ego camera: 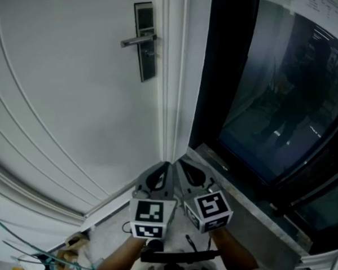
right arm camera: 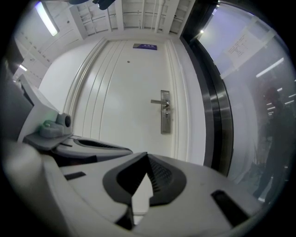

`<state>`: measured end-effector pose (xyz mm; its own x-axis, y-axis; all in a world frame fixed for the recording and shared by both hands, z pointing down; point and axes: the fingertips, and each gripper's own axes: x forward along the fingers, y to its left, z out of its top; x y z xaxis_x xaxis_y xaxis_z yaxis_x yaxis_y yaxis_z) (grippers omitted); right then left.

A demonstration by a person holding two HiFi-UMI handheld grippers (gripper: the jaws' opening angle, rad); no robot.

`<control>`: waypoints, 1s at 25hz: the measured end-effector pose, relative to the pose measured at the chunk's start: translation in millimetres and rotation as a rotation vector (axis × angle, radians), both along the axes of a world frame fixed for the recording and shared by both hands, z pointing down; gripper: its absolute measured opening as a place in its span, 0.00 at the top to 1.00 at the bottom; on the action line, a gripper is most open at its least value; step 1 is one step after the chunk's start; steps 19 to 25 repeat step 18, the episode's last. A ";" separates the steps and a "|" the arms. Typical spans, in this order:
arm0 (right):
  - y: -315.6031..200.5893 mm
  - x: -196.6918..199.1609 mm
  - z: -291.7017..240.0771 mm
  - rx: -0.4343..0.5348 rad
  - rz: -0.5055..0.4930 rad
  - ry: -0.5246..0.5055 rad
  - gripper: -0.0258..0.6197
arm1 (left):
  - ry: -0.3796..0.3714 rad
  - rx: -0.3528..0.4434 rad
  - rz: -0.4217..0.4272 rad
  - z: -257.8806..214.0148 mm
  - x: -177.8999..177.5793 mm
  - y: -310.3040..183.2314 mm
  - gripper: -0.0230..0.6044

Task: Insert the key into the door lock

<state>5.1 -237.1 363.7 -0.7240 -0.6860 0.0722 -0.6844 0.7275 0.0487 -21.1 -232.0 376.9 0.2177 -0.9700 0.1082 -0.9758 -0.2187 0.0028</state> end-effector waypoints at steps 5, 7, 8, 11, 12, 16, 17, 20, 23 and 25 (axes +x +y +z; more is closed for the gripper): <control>17.8 6.0 -7.1 -0.008 -0.011 -0.031 0.95 | -0.006 -0.004 -0.010 1.7 9.4 16.6 0.96; 22.8 10.2 -4.0 -0.002 -0.016 -0.013 0.95 | -0.008 -0.003 -0.017 1.6 11.1 22.4 0.96; 24.6 12.7 -2.0 0.003 -0.016 -0.003 0.95 | -0.009 -0.002 -0.021 1.6 11.9 24.8 0.96; 30.3 14.6 -3.3 0.000 -0.020 -0.024 0.95 | -0.008 -0.002 -0.031 1.8 13.9 30.2 0.96; 32.6 14.3 -4.4 -0.006 -0.023 -0.032 0.95 | -0.008 -0.003 -0.033 2.2 14.7 31.7 0.96; 38.4 17.5 -3.8 -0.015 -0.028 -0.036 0.95 | -0.010 -0.009 -0.036 4.6 18.2 37.1 0.96; 39.5 18.2 -3.4 -0.018 -0.029 -0.037 0.95 | -0.010 -0.011 -0.037 5.3 18.6 38.0 0.96; 40.6 18.9 -2.9 -0.020 -0.030 -0.037 0.95 | -0.010 -0.013 -0.038 6.1 18.9 38.9 0.96; 40.6 18.9 -2.9 -0.020 -0.030 -0.037 0.95 | -0.010 -0.013 -0.038 6.1 18.9 38.9 0.96; 40.6 18.9 -2.9 -0.020 -0.030 -0.037 0.95 | -0.010 -0.013 -0.038 6.1 18.9 38.9 0.96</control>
